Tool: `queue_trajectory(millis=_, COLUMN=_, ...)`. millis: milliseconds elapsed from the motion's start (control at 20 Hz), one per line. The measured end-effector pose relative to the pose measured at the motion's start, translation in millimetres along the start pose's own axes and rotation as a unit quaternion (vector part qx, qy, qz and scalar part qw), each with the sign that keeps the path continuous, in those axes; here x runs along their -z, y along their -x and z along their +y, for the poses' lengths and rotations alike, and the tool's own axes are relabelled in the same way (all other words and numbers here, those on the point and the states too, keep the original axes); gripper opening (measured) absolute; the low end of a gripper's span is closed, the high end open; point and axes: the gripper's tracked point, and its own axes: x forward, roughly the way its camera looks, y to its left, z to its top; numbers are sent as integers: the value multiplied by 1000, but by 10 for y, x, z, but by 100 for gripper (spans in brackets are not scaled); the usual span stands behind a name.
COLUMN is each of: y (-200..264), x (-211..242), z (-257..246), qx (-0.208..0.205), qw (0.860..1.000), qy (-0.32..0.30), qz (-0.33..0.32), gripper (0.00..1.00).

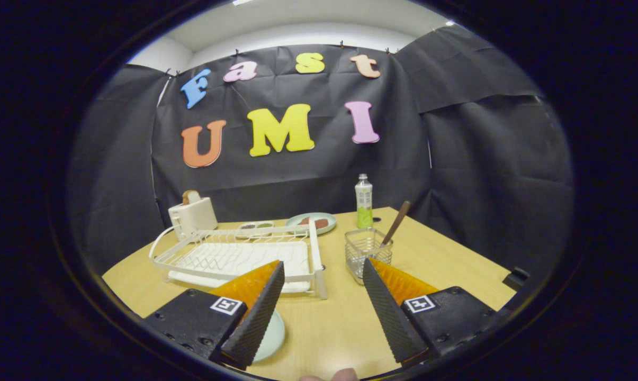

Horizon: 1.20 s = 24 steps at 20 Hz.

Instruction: Take the plate from the dish rack, then take the spoon from the basket and place it into the plate.

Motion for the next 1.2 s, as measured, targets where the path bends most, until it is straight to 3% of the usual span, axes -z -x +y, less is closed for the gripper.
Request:
queue_trajectory(millis=450, y=-26, x=-240, z=-799, qx=33, qw=999, qy=32, qz=-23, gripper=100)
queue_trajectory(millis=700, y=-394, x=-302, z=-1094, qx=25, qw=999, qy=23, qz=-10, gripper=100)
queue_trajectory(millis=1200, y=-1334, x=-349, z=-1225, qx=-14, qw=999, qy=3, qz=32, gripper=100)
